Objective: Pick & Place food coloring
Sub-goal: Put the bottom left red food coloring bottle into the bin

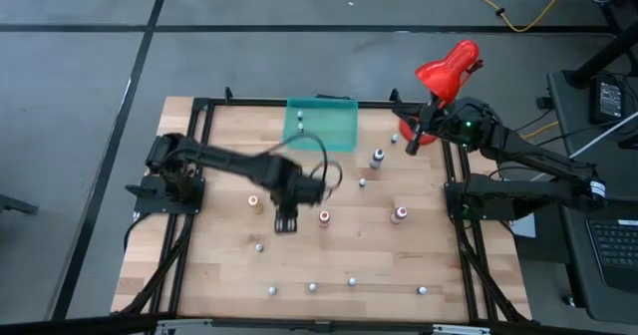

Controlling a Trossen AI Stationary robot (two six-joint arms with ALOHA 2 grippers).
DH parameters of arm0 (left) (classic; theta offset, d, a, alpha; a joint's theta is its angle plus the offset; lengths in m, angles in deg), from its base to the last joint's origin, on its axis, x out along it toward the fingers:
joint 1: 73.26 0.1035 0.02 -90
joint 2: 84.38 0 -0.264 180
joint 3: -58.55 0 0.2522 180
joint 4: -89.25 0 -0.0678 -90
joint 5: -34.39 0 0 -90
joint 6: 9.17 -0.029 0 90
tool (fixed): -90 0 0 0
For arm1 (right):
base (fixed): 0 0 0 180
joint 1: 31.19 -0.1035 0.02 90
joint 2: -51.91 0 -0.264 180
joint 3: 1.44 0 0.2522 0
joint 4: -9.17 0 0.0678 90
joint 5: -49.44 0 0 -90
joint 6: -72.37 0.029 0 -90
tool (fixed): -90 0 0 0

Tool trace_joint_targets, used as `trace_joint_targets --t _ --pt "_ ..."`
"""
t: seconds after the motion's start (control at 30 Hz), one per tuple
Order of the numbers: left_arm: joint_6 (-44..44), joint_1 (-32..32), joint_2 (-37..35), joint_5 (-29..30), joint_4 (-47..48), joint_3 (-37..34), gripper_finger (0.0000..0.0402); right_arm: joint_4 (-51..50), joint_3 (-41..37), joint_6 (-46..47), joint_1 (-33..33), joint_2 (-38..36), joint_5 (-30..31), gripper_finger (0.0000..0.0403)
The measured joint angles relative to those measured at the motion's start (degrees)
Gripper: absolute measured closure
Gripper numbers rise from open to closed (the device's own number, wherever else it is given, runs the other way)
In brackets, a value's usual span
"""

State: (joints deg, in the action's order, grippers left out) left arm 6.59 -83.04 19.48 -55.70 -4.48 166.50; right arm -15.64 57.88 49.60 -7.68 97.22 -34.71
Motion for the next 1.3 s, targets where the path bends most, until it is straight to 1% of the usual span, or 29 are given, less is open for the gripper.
trace_joint_targets --t 0.07,0.17,0.33,0.4,0.5,0.63,0.7,0.77,0.8,0.87,1.03,1.13,1.2,1.3 --pt "4.9 -3.72 -0.1 2.59 -0.64 -0.72 0.0258 -0.02 0.0 0.0 0.0 0.38 -0.22 0.0391" --pt "14.04 -8.97 -0.11 6.07 -0.95 -3.04 0.0258 -0.01 0.0 0.0 0.0 0.4 -3.27 0.0391" --pt "32.03 -18.4 -0.11 6.72 -1.78 -7.12 0.0257 0.02 0.0 -0.02 -0.04 0.12 -8.1 0.0391" --pt "39.96 -22.26 -0.09 7.48 -2.59 -8.13 0.0255 -0.19 0.0 0.0 -0.02 0.16 -8.57 0.0391" --pt "49.5 -27.38 -0.09 10.74 -2.51 -8.43 0.0251 -0.19 0.0 0.02 -0.02 0.16 -8.63 0.0391" --pt "62.36 -30.97 -0.09 14.08 -1.96 -8.48 0.0243 -0.28 0.0 0.8 -0.02 0.16 -8.63 0.0391" --pt "68.22 -31.28 -0.09 13.1 -1.84 -8.54 0.0236 -0.77 0.0 2.52 -0.02 0.16 -8.63 0.0391" --pt "72.93 -30.91 -0.12 9.75 -2.16 -9.28 0.0226 -1.54 0.0 4.54 -0.02 0.16 -8.67 0.0391" --pt "73.96 -30.6 -0.09 7.97 -1.93 -9.72 0.022 -1.96 0.0 4.98 -0.02 0.16 -8.88 0.0391" --pt "74.36 -29.82 -0.09 6.49 -2.0 -10.49 0.0209 -3.11 0.0 5.95 -0.02 0.16 -9.07 0.0391" --pt "72.05 -26.12 -0.99 4.45 -2.46 -14.43 0.0184 -6.31 0.0 6.21 -0.02 0.18 -9.11 0.0391" --pt "70.42 -24.26 -2.79 4.71 -3.85 -18.48 0.0175 -8.13 0.0 6.09 0.0 0.18 -9.13 0.0391" --pt "70.0 -23.4 -4.82 4.53 -7.55 -22.06 0.0172 -8.86 0.0 6.13 0.0 0.23 -9.13 0.0391" --pt "69.97 -22.97 -8.15 5.31 -18.19 -27.18 0.0171 -9.41 0.0 6.07 0.0 0.23 -9.14 0.0391"
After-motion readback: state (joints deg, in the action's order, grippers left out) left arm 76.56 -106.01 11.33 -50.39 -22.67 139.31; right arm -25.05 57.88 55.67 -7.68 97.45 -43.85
